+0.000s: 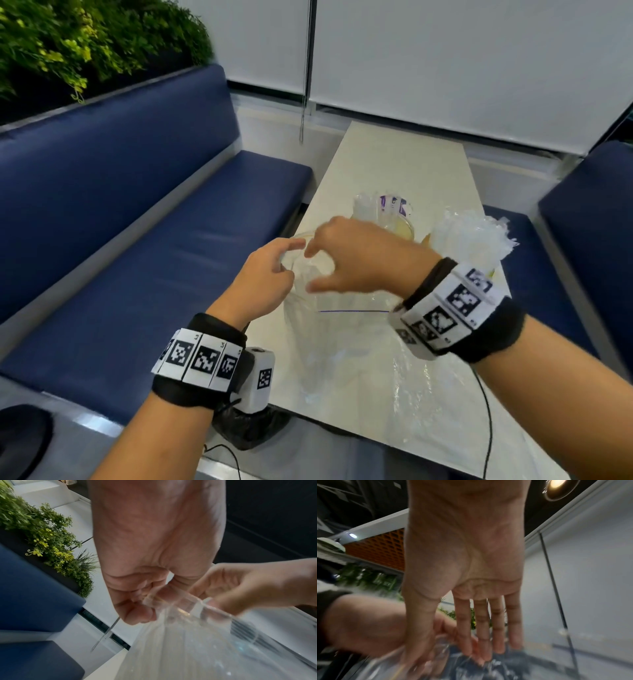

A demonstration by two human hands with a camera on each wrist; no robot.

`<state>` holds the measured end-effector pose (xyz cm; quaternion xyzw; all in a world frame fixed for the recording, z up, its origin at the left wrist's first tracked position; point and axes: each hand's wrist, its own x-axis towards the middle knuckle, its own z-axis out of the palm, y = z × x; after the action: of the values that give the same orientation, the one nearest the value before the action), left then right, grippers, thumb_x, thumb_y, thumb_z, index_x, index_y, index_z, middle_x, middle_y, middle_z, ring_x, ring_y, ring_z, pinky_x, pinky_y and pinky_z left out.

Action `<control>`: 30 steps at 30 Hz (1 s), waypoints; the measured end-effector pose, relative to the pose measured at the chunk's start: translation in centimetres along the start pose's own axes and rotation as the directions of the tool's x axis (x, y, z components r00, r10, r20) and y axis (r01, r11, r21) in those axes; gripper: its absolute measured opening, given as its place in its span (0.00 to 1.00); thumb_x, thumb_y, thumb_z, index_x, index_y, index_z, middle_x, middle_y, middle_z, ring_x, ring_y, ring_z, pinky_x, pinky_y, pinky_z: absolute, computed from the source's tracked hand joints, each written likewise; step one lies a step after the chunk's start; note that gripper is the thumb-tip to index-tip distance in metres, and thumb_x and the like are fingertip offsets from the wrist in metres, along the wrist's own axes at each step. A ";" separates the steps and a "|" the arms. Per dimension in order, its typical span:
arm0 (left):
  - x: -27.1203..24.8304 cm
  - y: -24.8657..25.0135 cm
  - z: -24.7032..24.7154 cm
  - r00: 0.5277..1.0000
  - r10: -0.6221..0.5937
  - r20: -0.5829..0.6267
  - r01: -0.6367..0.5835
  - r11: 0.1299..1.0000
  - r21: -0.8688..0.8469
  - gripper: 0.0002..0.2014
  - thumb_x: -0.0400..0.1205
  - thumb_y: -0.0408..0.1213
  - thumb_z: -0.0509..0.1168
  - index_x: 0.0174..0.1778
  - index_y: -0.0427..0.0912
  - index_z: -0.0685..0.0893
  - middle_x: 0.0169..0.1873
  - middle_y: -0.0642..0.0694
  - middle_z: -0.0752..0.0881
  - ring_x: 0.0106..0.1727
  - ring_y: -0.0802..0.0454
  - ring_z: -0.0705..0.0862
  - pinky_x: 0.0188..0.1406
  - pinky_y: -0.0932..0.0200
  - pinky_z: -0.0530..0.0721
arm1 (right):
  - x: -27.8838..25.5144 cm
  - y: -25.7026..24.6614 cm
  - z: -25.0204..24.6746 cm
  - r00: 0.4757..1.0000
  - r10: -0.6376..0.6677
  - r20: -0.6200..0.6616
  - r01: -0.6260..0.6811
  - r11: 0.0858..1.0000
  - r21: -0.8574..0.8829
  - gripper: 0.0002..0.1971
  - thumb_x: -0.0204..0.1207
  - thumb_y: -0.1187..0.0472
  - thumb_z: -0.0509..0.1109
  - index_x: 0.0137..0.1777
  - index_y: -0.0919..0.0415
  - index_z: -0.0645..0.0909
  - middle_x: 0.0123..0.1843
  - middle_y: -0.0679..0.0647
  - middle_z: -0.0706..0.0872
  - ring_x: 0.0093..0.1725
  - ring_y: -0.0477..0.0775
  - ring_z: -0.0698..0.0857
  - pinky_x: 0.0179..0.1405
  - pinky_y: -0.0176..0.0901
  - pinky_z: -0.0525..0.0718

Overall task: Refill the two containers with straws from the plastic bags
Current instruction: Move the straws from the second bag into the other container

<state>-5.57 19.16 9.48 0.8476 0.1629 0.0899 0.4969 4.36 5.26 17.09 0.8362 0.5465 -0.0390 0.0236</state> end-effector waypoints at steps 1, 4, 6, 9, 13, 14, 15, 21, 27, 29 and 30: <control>-0.1 0.0 0.1 1.000 0.005 0.000 -0.005 1.000 0.000 0.29 0.81 0.22 0.58 0.75 0.53 0.78 0.51 0.46 0.87 0.30 0.65 0.78 0.28 0.73 0.77 | -0.1 -0.6 1.0 0.998 0.024 0.063 -0.016 0.993 -0.116 0.29 0.74 0.32 0.70 0.68 0.50 0.84 0.65 0.50 0.86 0.64 0.54 0.81 0.62 0.54 0.83; -0.6 0.1 0.2 1.000 0.007 -0.005 -0.007 1.000 -0.010 0.27 0.85 0.24 0.60 0.77 0.52 0.76 0.64 0.53 0.83 0.45 0.64 0.83 0.51 0.69 0.81 | -0.5 -1.6 3.3 0.997 0.052 0.054 -0.033 0.950 -0.309 0.33 0.79 0.30 0.61 0.74 0.51 0.77 0.69 0.53 0.82 0.68 0.59 0.79 0.64 0.56 0.77; -0.8 -0.1 0.0 1.000 0.006 -0.017 -0.006 1.000 -0.020 0.26 0.85 0.26 0.61 0.78 0.51 0.76 0.70 0.54 0.81 0.59 0.56 0.83 0.65 0.57 0.82 | -0.9 -2.0 4.5 0.997 0.076 0.007 -0.069 0.932 -0.356 0.29 0.82 0.34 0.59 0.74 0.53 0.72 0.68 0.56 0.82 0.66 0.62 0.80 0.62 0.57 0.76; -1.1 -0.5 0.0 0.999 0.002 -0.039 -0.003 1.000 -0.021 0.25 0.85 0.26 0.61 0.78 0.51 0.77 0.71 0.54 0.81 0.60 0.52 0.84 0.61 0.65 0.81 | -1.2 -2.1 6.4 0.993 0.104 -0.060 -0.120 0.914 -0.388 0.27 0.83 0.36 0.59 0.72 0.55 0.68 0.62 0.58 0.84 0.60 0.64 0.83 0.56 0.56 0.75; -1.4 -0.4 0.3 0.999 0.022 -0.047 -0.022 1.000 -0.002 0.26 0.85 0.26 0.61 0.79 0.51 0.75 0.72 0.56 0.79 0.44 0.58 0.84 0.44 0.73 0.79 | -0.7 -1.6 7.4 0.989 0.044 -0.145 -0.095 0.924 -0.371 0.19 0.87 0.41 0.59 0.66 0.54 0.74 0.52 0.55 0.89 0.48 0.62 0.90 0.36 0.48 0.68; -1.4 -0.4 0.3 0.998 0.024 -0.050 -0.024 1.000 0.005 0.26 0.85 0.26 0.61 0.79 0.51 0.75 0.71 0.56 0.80 0.39 0.59 0.82 0.40 0.73 0.78 | -0.7 -1.6 7.1 0.991 0.039 -0.130 -0.086 0.921 -0.379 0.17 0.85 0.41 0.62 0.62 0.53 0.77 0.47 0.52 0.91 0.42 0.60 0.91 0.30 0.45 0.64; -1.4 -0.4 0.3 0.998 0.025 -0.050 -0.025 1.000 0.008 0.27 0.85 0.26 0.61 0.79 0.51 0.75 0.70 0.56 0.80 0.37 0.60 0.80 0.38 0.74 0.79 | -0.7 -1.5 6.8 0.994 0.059 -0.091 -0.090 0.918 -0.385 0.16 0.83 0.40 0.66 0.57 0.52 0.80 0.39 0.51 0.91 0.34 0.58 0.90 0.25 0.42 0.57; -1.6 0.1 0.6 0.998 0.053 -0.022 -0.053 0.998 0.021 0.28 0.81 0.29 0.67 0.78 0.51 0.75 0.64 0.59 0.78 0.41 0.57 0.80 0.35 0.79 0.77 | 0.2 -0.3 6.4 0.976 0.001 -0.220 -0.073 0.945 -0.319 0.19 0.67 0.45 0.84 0.44 0.59 0.85 0.21 0.52 0.84 0.16 0.59 0.81 0.21 0.37 0.56; -1.6 -0.4 1.4 0.996 0.080 -0.032 -0.080 0.997 -0.013 0.29 0.71 0.44 0.81 0.68 0.57 0.80 0.64 0.62 0.80 0.52 0.65 0.80 0.48 0.71 0.74 | 0.7 0.2 4.4 0.894 -0.001 -0.448 -0.084 0.982 -0.169 0.20 0.67 0.51 0.86 0.35 0.62 0.78 0.19 0.54 0.79 0.14 0.59 0.65 0.19 0.35 0.52; -1.6 -0.5 1.8 0.996 0.077 -0.033 -0.078 0.997 -0.022 0.34 0.65 0.55 0.84 0.66 0.59 0.80 0.64 0.64 0.79 0.61 0.67 0.79 0.54 0.69 0.75 | 0.9 0.1 3.4 0.845 -0.022 -0.534 -0.056 0.990 -0.129 0.19 0.69 0.54 0.85 0.36 0.62 0.77 0.19 0.54 0.77 0.18 0.56 0.60 0.19 0.36 0.52; -1.5 -0.5 2.0 0.997 0.060 -0.041 -0.060 0.998 -0.018 0.37 0.62 0.59 0.84 0.66 0.59 0.79 0.63 0.64 0.78 0.63 0.65 0.78 0.56 0.67 0.76 | 1.0 -0.1 3.0 0.817 -0.038 -0.576 -0.028 0.994 -0.107 0.18 0.72 0.55 0.83 0.36 0.63 0.77 0.19 0.55 0.77 0.18 0.56 0.61 0.19 0.37 0.56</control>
<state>-6.39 17.15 8.09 0.8454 0.1467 0.1236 0.4985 4.60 5.97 13.97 0.8046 0.5315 0.2462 -0.0969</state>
